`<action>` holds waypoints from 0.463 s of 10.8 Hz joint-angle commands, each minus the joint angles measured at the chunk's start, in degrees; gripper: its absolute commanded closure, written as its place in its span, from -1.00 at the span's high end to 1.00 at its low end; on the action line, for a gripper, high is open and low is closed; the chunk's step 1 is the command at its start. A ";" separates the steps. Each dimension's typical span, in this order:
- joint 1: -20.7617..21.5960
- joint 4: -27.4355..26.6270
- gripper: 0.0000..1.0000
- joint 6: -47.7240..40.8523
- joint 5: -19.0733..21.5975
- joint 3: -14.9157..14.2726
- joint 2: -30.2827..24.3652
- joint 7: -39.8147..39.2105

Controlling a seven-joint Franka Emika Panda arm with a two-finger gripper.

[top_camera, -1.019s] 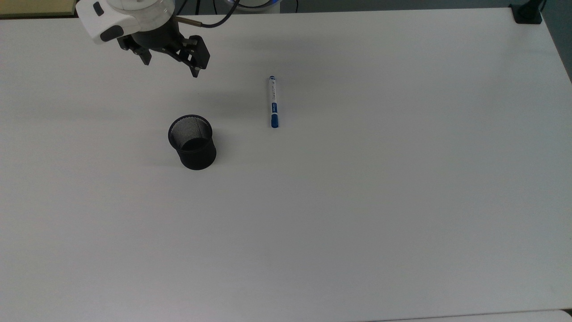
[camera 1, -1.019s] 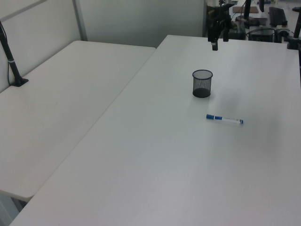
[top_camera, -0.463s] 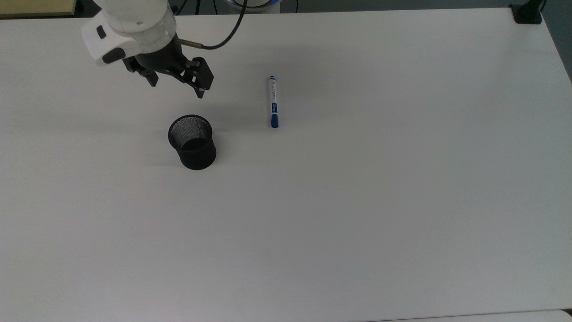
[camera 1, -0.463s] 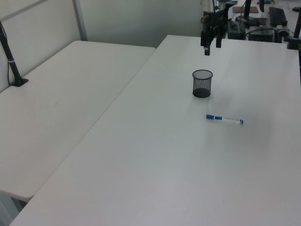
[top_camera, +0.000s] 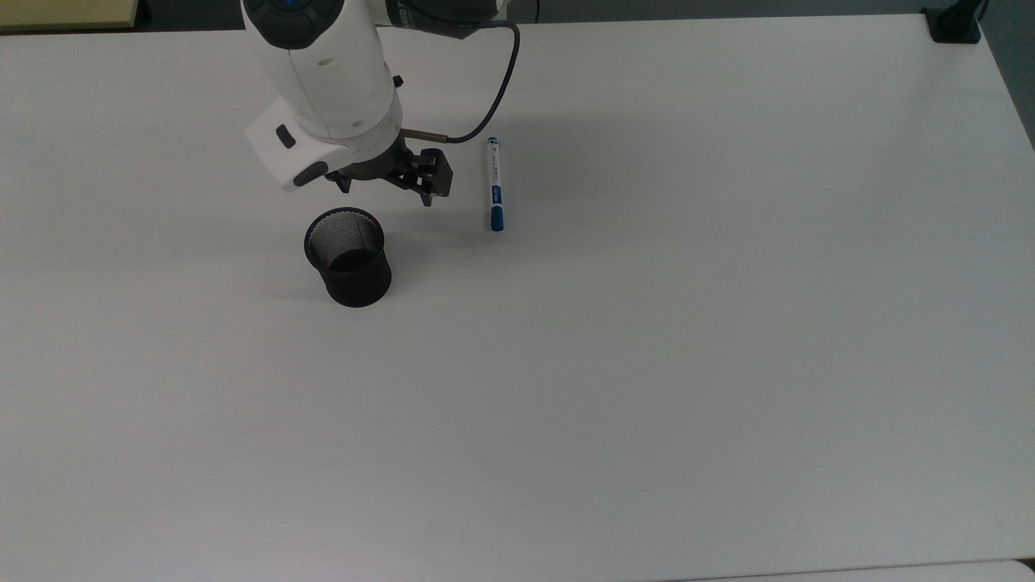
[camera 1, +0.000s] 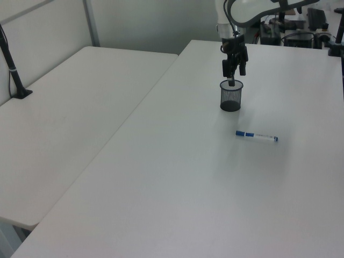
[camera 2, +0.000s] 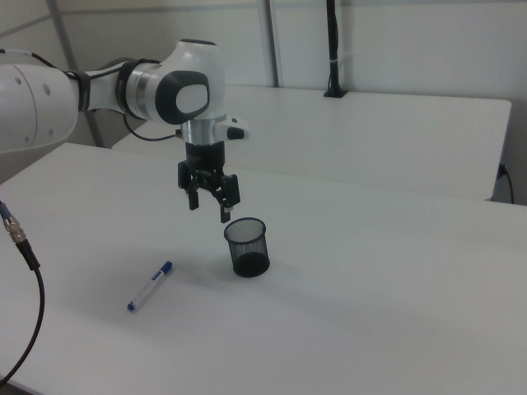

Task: Insert the marker
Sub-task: 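Lower the gripper and close it on the marker's blue-capped end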

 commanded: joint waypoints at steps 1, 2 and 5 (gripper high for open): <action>4.03 -3.36 1.00 0.60 0.65 0.44 0.62 -1.96; 5.52 -4.85 1.00 0.34 0.65 0.52 0.71 -2.40; 8.78 -7.59 0.87 0.34 0.65 0.52 1.50 -2.49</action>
